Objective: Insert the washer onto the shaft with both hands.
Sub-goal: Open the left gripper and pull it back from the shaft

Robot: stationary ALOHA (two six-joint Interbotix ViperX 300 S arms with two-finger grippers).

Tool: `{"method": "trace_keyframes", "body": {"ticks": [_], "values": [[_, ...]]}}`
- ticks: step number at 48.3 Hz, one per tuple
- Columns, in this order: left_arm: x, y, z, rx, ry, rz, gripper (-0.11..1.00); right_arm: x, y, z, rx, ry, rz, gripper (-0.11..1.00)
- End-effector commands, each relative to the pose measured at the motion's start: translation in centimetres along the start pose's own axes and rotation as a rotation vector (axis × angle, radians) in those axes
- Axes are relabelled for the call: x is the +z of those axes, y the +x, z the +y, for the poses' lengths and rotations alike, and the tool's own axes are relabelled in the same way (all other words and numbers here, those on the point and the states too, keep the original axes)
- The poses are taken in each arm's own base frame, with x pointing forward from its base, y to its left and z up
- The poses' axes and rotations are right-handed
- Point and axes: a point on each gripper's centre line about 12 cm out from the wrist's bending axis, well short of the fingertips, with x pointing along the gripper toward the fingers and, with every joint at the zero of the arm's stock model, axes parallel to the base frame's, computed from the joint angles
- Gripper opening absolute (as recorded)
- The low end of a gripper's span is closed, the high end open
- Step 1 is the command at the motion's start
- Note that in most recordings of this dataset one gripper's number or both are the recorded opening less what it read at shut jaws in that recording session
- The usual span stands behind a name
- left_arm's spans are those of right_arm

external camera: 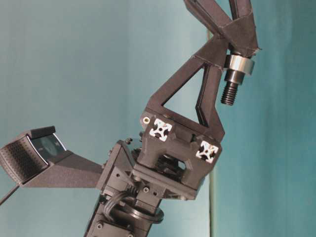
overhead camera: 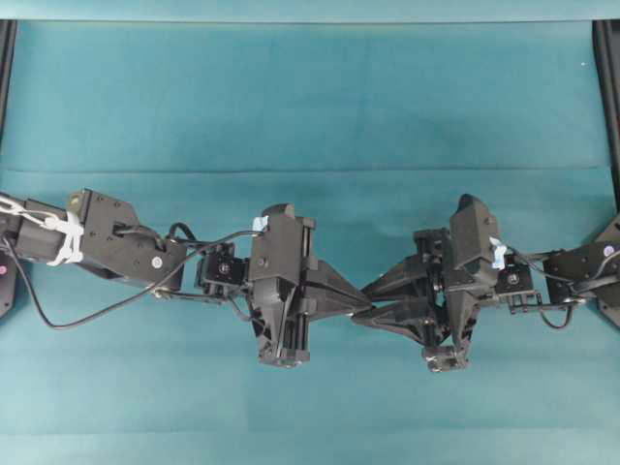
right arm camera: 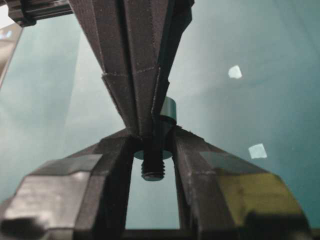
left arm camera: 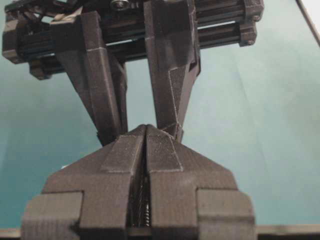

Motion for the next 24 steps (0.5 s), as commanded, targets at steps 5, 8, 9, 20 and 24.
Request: {"method": "trace_keyframes", "body": {"ticks": [5,8,9,20,24], "values": [[1.6,-0.7,0.0,-0.001,0.0,-0.043,0.01,0.3,0.1,0.2,-0.002,-0.006,0.009,0.0],[2.1,-1.2,0.1,0.001,0.001,-0.056,0.01,0.0,0.1,0.0,-0.011,-0.006,0.035,0.0],[2.3,-1.3,0.1,0.001,0.001,-0.06,0.01,0.0,0.1,0.1,-0.011,-0.006,0.04,0.0],[2.6,-3.1,0.0,0.0,-0.004,-0.054,0.01,-0.3,0.0,0.0,-0.015,-0.009,0.057,0.0],[2.0,-4.0,0.0,0.004,-0.004,-0.011,0.01,-0.3,0.0,0.0,-0.016,-0.006,0.056,0.0]]}}
